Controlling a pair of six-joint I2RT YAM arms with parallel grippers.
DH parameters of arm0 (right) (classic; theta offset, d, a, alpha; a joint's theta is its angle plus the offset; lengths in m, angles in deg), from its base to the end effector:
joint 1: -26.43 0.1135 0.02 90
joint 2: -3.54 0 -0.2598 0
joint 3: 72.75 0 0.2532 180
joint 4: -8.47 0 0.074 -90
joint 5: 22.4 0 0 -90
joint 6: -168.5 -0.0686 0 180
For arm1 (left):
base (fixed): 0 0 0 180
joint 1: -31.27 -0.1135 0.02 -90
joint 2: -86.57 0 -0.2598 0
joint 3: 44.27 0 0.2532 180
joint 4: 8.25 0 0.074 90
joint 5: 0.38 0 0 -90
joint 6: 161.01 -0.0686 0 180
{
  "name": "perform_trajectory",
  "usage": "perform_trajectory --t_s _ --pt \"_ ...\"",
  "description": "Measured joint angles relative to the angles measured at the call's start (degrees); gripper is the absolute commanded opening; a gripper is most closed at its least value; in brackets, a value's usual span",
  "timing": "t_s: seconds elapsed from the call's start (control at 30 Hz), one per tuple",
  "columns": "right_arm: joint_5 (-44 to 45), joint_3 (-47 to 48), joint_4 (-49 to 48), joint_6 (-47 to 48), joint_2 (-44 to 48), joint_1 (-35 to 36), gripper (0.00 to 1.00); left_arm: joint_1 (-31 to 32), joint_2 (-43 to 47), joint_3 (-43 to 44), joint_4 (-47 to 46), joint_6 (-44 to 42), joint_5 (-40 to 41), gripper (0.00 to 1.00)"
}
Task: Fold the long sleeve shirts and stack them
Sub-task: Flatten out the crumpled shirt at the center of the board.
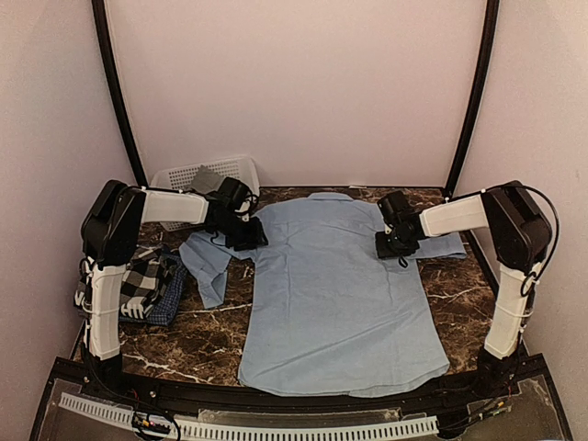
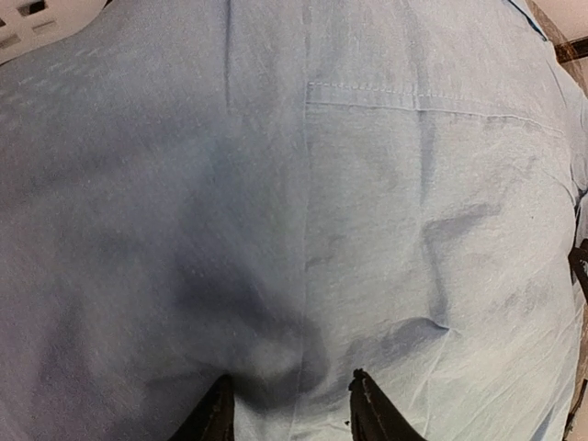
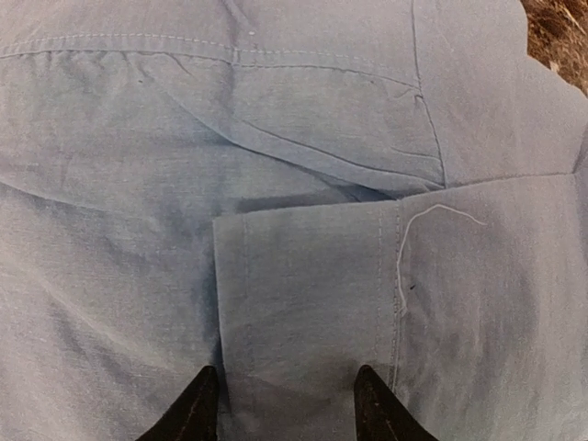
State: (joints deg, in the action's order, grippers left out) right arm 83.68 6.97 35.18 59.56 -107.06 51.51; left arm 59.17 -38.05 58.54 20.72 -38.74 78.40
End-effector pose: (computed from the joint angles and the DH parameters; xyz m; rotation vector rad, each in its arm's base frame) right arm 0.3737 0.1539 0.1086 -0.0316 2.5177 -0.0555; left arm 0.4286 -0.2420 0.1238 -0.0081 2.5635 -0.6753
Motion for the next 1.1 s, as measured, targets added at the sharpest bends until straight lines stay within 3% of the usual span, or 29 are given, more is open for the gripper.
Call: perform_trajectory --t_s 0.37,0.5,0.8,0.97,1.1 --pt "2.40 0.09 0.79 -1.55 -0.09 -0.37 0.22 0.00 0.00 0.13 0.90 -0.55 0.02 0.40" --pt "2.34 0.94 2.05 -1.29 -0.09 -0.55 0.24 0.00 0.00 0.24 1.20 -0.79 0.13 0.40" --pt "3.48 2.71 5.60 -0.24 -0.33 -0.52 0.44 0.00 0.00 0.46 1.77 -1.25 0.39 0.40" --pt "5.42 3.10 6.03 -0.24 -1.16 0.35 0.44 0.00 0.00 0.57 2.19 -1.64 0.74 0.40" --pt "6.73 3.50 5.84 -0.42 -1.68 0.72 0.37 0.00 0.00 0.57 2.29 -1.73 0.92 0.40"
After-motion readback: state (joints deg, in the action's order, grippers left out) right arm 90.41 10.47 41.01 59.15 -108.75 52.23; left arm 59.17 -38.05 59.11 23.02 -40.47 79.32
